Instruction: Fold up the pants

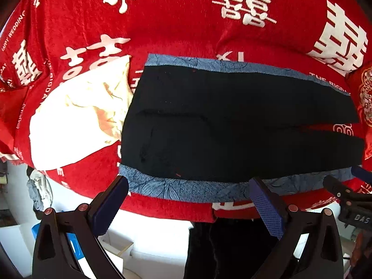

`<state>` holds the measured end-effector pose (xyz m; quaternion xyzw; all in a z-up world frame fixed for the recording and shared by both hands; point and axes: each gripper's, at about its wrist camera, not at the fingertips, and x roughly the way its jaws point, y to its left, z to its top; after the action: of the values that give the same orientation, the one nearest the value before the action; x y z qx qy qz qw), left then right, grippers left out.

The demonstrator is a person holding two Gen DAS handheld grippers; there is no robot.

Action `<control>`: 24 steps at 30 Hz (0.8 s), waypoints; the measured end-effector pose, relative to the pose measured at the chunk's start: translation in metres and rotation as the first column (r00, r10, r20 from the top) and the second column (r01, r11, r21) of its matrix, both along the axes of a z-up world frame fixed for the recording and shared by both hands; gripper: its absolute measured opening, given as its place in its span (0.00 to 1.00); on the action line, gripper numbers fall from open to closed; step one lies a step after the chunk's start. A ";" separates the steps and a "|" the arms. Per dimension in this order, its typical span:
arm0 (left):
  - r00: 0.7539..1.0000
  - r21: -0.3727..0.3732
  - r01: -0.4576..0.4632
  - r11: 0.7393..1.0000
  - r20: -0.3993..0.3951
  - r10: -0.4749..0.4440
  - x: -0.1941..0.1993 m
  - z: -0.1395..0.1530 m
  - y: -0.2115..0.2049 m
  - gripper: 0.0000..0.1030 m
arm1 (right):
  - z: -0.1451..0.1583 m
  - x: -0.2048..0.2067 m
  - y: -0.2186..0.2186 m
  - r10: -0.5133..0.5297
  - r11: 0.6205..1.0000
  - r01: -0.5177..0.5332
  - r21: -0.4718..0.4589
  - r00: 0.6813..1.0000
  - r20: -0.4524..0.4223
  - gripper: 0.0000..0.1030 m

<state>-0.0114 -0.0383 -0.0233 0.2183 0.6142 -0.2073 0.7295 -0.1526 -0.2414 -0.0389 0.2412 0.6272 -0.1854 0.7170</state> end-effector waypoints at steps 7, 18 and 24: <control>0.989 -0.119 -0.112 0.986 -0.114 0.099 0.017 -0.063 0.041 1.00 | -0.039 -0.019 0.008 -0.168 0.942 0.087 0.325 0.958 0.230 0.99; 0.930 -0.233 -0.311 0.922 -0.276 0.244 0.017 -0.155 0.130 1.00 | -0.157 -0.068 0.038 -0.358 0.734 0.104 0.671 0.899 0.252 0.59; 0.928 -0.270 -0.309 0.912 -0.294 0.227 0.015 -0.176 0.121 1.00 | -0.186 -0.070 0.015 -0.447 0.696 0.107 0.710 0.838 0.312 0.59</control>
<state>0.0034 0.0830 -0.1989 -0.0152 0.6870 -0.2253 0.6907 -0.2228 -0.2262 -0.2254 0.6126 0.4161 0.0050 0.6720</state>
